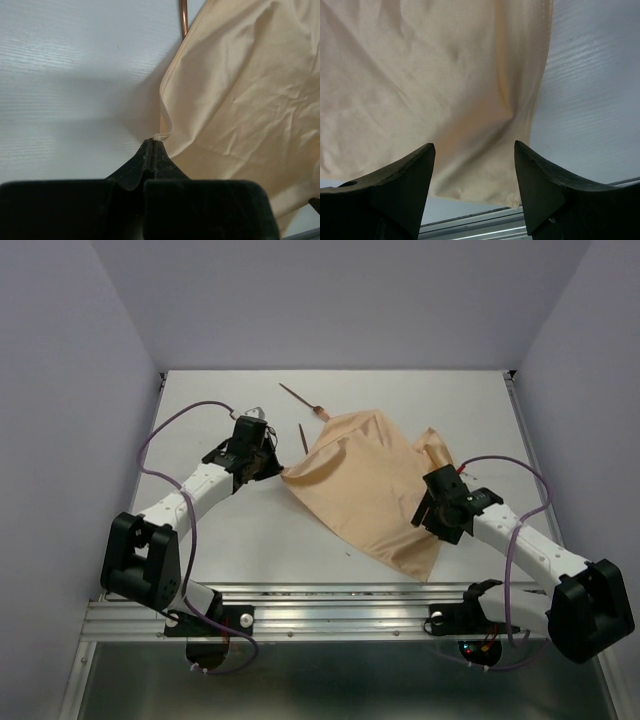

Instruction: Fold the napkin into a case and place the utensils inside

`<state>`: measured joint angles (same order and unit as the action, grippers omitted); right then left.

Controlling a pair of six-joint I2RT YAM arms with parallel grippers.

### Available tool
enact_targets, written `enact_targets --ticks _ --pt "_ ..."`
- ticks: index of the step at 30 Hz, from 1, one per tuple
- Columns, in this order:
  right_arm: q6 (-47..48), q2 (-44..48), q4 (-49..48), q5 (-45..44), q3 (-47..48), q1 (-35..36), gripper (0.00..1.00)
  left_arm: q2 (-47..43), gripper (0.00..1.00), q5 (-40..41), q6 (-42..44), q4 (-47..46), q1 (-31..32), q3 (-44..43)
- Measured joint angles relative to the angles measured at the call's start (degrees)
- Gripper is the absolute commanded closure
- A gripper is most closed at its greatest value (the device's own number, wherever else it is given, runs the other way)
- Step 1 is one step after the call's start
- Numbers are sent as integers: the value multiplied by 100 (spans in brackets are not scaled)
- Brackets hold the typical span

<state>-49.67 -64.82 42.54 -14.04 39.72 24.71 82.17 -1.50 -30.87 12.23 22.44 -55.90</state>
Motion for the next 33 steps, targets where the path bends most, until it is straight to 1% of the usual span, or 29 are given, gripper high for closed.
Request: enact_targets --ticks 1,2,3,5,6,7,8,12,16,22,24,26,28,29,33 --pt "-20 -2 -4 -13 -28 0 36 -13 100 24 -42 2 -15 11" --pt "-35 -35 -11 -31 -35 0 38 -20 100 31 -83 0 -46 17" --pt "-57 -144 -35 -127 -20 0 42 -22 100 46 -125 -2 -74 20" --pt "-28 -479 -57 -306 85 0 44 -22 100 70 -179 -15 -98 20" --pt "15 -732 -66 -391 190 -22 45 -20 100 48 -195 -33 -109 20" --pt "125 -1432 -175 -522 555 -140 45 2 100 7 -208 -74 -118 17" --pt "168 -1659 -299 -557 675 -195 45 28 100 -17 -212 -103 -118 15" --pt "481 -2500 -717 -546 1174 -616 45 369 100 -109 -216 -129 -118 -177" --pt "743 -3115 -1027 -546 1674 -868 46 616 100 -149 -216 -133 -118 -361" --pt "1117 -4234 -1353 -605 2946 -1036 45 990 100 -151 -223 -282 -192 -745" --pt "1287 -4743 -1388 -619 3654 -1134 45 1172 100 -168 -225 -334 -245 -960" --pt "1425 -5187 -1432 -605 4266 -1270 45 1429 100 -205 -221 -361 -302 -1303" --pt "1506 -5414 -1438 -564 4629 -1377 42 1698 100 -326 -197 -385 -341 -1725" --pt "1526 -5451 -1440 -509 4704 -1412 41 1808 100 -369 -186 -398 -350 -1884" --pt "1585 -5302 -1368 -289 4570 -1510 27 2177 100 -540 -111 -428 -297 -2400"
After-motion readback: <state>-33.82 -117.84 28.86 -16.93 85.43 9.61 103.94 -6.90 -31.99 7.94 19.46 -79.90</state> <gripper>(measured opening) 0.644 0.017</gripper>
